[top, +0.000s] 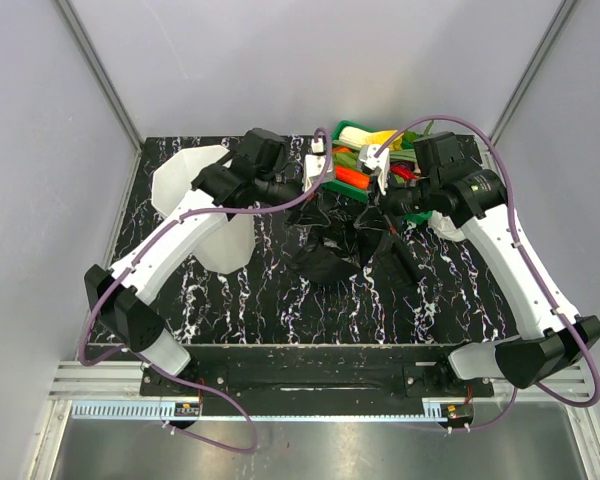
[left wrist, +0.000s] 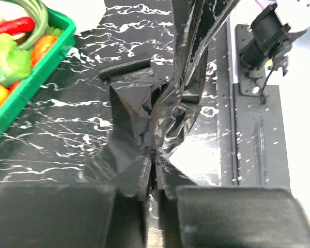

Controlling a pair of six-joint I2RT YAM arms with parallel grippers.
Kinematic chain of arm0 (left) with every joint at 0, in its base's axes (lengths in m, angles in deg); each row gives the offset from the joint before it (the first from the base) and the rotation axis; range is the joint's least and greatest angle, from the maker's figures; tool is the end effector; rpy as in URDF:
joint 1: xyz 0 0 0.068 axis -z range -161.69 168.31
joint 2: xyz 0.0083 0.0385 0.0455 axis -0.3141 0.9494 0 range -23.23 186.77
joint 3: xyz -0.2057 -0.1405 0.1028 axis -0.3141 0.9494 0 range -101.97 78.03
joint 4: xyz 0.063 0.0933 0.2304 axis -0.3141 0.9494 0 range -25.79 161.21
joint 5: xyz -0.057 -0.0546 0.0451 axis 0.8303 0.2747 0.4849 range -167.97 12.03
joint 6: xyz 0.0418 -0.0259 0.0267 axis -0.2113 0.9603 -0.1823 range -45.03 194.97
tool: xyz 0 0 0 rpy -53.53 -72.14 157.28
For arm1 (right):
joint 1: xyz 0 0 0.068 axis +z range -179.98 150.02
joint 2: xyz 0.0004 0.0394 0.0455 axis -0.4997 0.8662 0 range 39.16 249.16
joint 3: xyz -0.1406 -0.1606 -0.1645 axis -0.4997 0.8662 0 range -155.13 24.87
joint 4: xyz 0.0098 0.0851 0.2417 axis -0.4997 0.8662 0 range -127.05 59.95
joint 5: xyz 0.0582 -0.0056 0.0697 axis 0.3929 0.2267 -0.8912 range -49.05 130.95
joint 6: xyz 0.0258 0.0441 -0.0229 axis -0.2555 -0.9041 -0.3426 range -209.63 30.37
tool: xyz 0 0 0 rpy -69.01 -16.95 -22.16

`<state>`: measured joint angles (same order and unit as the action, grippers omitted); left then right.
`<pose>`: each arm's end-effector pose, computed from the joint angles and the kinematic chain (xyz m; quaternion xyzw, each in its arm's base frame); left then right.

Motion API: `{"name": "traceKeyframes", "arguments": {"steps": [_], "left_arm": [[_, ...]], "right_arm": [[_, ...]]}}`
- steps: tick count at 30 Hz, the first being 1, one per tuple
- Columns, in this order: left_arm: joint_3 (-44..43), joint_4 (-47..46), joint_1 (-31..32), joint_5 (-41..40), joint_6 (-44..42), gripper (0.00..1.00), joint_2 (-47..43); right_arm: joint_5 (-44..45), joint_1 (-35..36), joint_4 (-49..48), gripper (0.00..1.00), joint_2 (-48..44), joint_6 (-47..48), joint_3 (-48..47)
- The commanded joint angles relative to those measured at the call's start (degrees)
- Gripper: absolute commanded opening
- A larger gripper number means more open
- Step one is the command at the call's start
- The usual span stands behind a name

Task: Put the trash bags into the trash bin
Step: Unfold the trash bag at the center of the board.

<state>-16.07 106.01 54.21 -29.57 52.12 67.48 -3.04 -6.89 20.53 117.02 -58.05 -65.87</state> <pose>0.2560 -0.2209 0.3861 0.5584 0.6281 -0.4118 0.3524 0.2267 0.1258 0.4085 -0.5210 0.6939 0.3183 0.3817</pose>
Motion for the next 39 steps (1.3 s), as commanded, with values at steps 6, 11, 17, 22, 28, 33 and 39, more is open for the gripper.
{"name": "traceKeyframes", "arguments": {"steps": [6,11,17,22,28,33,39], "left_arm": [[-4.77,3.11,-1.8,2.04,-6.15,0.67,-3.09],[-4.42,3.99,-2.59,3.28,-7.73,0.71,-3.09],[-3.1,5.3,-2.59,6.61,-9.4,0.65,-3.0],[-3.36,5.4,-2.59,11.09,-6.78,0.63,-1.86],[-1.44,4.35,-2.41,13.39,-3.87,0.61,-0.54],[1.03,2.23,-1.36,12.68,-4.92,0.51,-1.16],[2.08,-1.63,0.49,11.18,-2.2,0.51,-0.46]], "right_arm": [[0.92,-0.5,2.36,0.0,-1.49,2.88,-2.43],[0.66,-1.03,3.06,0.0,-1.84,3.41,-2.42],[-0.05,-1.38,4.82,0.0,-2.1,5.78,-2.78],[-0.05,-1.47,4.56,0.0,-2.19,5.87,-1.9],[-0.22,-1.47,4.29,0.0,-2.28,5.69,-1.72],[-1.27,-1.47,4.29,0.0,-1.75,5.69,-1.98],[-1.72,-1.47,4.12,0.0,-1.05,5.52,-2.51]]}}
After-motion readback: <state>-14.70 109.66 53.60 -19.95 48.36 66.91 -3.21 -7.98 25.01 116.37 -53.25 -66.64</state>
